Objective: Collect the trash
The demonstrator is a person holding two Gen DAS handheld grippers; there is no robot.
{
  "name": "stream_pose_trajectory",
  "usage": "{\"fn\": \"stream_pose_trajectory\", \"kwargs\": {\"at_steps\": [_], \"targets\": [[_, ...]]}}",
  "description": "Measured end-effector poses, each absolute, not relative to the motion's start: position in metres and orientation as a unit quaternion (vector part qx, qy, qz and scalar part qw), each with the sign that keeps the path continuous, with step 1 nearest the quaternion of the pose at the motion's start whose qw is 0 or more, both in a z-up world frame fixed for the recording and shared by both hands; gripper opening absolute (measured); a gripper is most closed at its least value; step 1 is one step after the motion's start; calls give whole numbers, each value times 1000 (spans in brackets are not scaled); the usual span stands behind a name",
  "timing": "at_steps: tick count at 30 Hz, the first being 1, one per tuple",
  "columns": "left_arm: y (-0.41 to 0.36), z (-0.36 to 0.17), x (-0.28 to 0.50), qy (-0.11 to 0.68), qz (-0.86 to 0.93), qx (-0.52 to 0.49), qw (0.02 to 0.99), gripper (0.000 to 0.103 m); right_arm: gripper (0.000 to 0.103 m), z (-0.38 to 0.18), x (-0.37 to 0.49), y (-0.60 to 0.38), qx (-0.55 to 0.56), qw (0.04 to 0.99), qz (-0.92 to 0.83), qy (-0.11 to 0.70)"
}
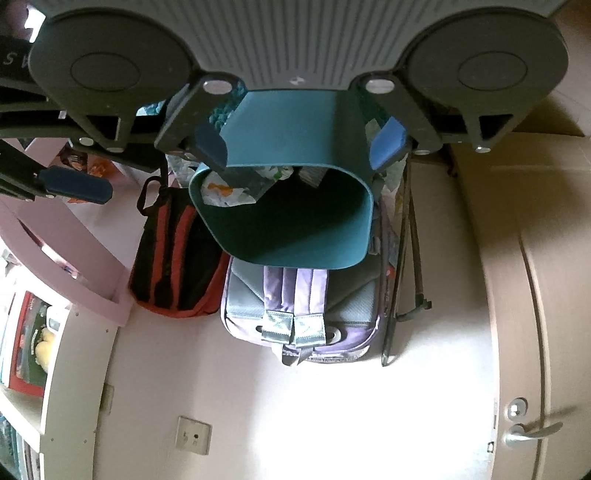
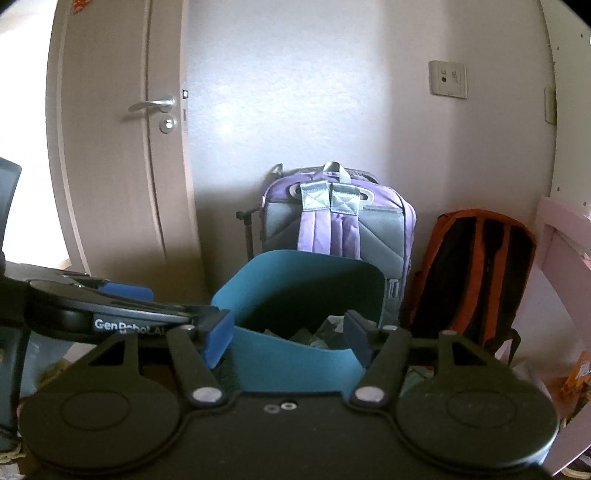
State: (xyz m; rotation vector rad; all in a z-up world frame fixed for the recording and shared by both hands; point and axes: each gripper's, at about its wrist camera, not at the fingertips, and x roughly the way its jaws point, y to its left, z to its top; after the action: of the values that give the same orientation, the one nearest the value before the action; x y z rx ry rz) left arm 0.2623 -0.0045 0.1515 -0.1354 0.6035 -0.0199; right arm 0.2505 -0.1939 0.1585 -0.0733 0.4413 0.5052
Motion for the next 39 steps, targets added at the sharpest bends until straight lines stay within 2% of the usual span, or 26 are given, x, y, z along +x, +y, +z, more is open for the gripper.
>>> {"fn": "stream_pose_trajectory", "kwargs": {"at_steps": [8,39], "targets": [[-8,157,226,269,-3,-62,961,98,66,164,221,-204,-31,942,268,198],[-18,173,172,237,2,-57,970,100,67,175,180,-230,-9,943,289,165]]}}
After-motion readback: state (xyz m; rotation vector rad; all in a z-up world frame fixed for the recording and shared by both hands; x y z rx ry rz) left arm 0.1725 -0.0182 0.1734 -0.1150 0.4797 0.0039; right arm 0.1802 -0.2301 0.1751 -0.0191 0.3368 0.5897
